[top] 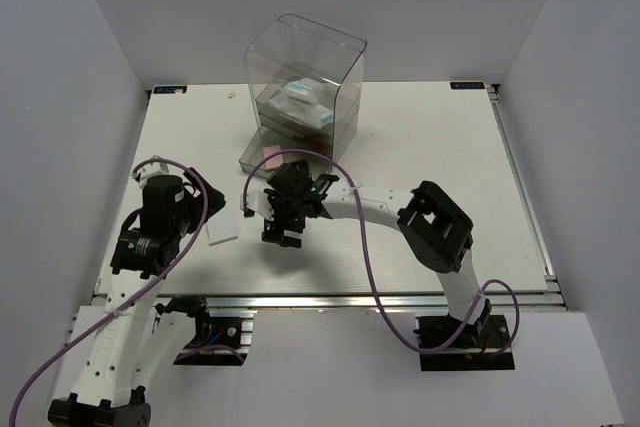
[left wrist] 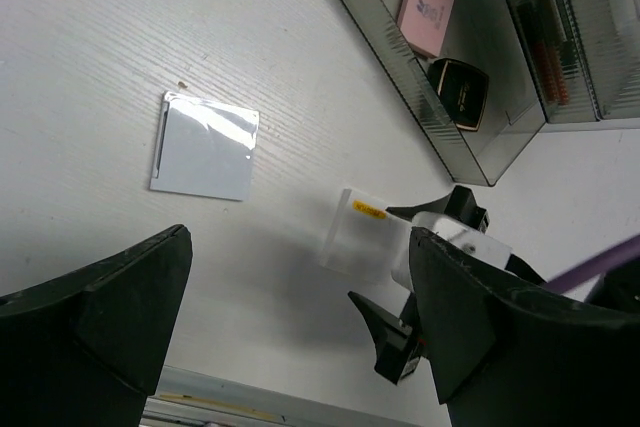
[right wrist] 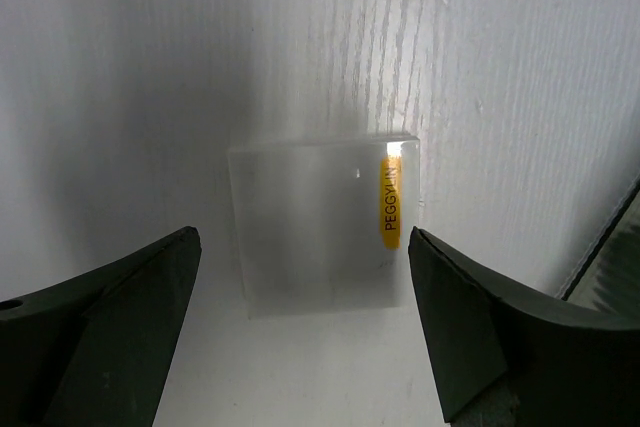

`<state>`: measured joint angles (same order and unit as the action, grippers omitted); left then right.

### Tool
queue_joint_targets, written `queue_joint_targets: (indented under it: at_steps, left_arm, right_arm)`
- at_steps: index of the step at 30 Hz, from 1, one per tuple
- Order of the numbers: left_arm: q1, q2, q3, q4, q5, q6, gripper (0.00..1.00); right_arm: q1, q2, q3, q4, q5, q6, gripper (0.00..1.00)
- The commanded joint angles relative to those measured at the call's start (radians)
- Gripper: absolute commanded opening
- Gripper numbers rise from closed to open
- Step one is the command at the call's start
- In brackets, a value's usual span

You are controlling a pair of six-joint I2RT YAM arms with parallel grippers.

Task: Organize the makeup

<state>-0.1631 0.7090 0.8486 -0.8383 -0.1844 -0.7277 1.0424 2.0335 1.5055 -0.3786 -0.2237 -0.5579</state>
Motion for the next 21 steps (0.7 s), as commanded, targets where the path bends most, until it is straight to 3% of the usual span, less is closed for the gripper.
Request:
queue_joint_targets:
  at_steps: [1, 21]
  left_arm:
    - [0.002, -0.008, -0.014, -0.025, -0.018, -0.027, 0.98]
    - [0.002, -0.022, -0.045, -0.031, -0.006, -0.05, 0.98]
  right_arm:
    - [-0.001, 0.04, 0.061, -0.057, 0.04, -0.008, 0.89]
    - [-0.005, 0.117, 0.055, -0.006, 0.156, -0.057, 0.89]
